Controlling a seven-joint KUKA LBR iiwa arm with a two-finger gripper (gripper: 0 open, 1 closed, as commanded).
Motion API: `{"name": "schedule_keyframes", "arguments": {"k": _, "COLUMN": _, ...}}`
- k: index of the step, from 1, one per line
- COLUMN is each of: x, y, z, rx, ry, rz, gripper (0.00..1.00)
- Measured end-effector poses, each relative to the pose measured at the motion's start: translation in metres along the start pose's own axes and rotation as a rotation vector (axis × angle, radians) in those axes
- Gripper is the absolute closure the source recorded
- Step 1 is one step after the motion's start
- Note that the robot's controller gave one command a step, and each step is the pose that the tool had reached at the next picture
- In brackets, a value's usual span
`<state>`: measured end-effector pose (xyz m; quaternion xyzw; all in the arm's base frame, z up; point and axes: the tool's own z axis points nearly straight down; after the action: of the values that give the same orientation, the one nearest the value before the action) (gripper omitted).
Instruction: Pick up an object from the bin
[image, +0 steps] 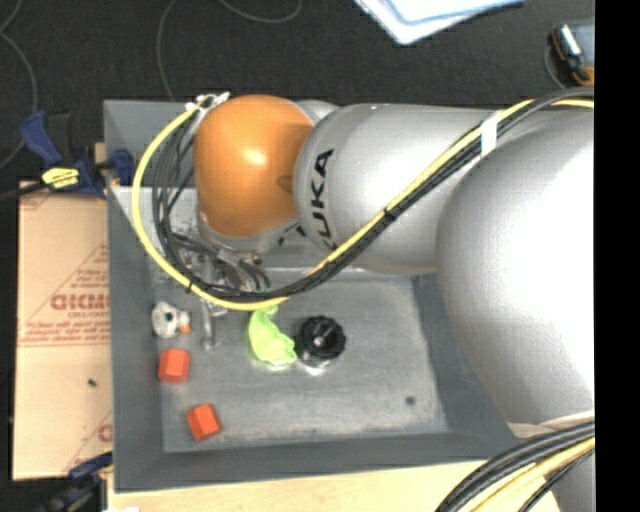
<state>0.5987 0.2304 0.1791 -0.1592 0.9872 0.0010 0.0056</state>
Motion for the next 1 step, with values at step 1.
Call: {"name": "schedule_keyframes", "arguments": {"k": 1, "x": -0.0083, "y": -0.0135, "z": -0.0196, "rx": 0.000, "ry": -0.003, "rz": -0.024, "gripper": 0.00}}
